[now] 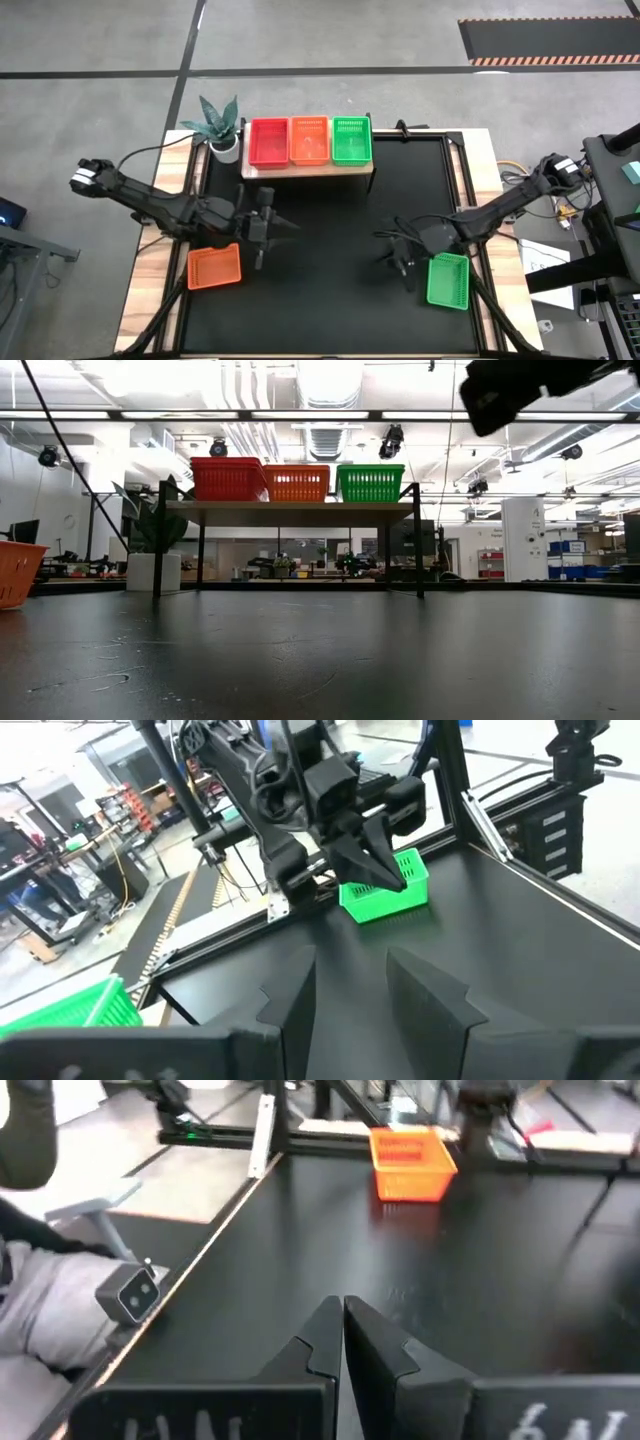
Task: Stack baskets on shelf by color
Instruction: Stack the green basket on top of the other green basket on the shelf
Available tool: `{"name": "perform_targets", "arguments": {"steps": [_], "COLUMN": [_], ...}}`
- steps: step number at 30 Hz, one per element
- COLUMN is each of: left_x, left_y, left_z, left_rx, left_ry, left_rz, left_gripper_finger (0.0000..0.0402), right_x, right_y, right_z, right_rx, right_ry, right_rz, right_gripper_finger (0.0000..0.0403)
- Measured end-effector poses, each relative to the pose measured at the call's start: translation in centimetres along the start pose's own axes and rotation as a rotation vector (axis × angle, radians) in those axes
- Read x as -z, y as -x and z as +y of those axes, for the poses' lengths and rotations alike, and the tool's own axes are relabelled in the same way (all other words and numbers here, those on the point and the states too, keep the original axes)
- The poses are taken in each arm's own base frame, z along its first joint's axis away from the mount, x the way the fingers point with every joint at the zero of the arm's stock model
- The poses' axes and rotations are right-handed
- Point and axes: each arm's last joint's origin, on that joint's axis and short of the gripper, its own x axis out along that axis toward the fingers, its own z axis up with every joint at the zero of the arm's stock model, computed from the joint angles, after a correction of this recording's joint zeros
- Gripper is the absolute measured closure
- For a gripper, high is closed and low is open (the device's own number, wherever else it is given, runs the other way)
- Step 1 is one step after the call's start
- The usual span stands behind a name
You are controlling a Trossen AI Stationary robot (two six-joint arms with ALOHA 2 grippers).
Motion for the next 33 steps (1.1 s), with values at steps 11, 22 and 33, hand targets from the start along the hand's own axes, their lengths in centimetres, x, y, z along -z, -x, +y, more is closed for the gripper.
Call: {"name": "perform_targets", "arguments": {"steps": [11,22,33], "left_x": [-0.1,-0.1,-0.1], "left_y": [0.2,0.2,0.2], "left_z": [0.2,0.1,0.1], "left_rx": [-0.020,-0.019,-0.020], "left_ry": [-0.055,-0.056,-0.075], "left_rz": [-0.001,0.001,0.001], "left_gripper_finger": [0.0292,0.0292,0.0292], "right_x": [-0.1,0.1,0.4], "right_y": [0.8,2.0,2.4], "right_z": [1.0,3.5,11.5], "right_rx": [0.173,0.180,0.315], "right_ry": [-0.320,-0.538,-0.450], "right_rz": [0.288,0.546,1.093], "right_gripper_finger": [0.0394,0.0394,0.0394]}}
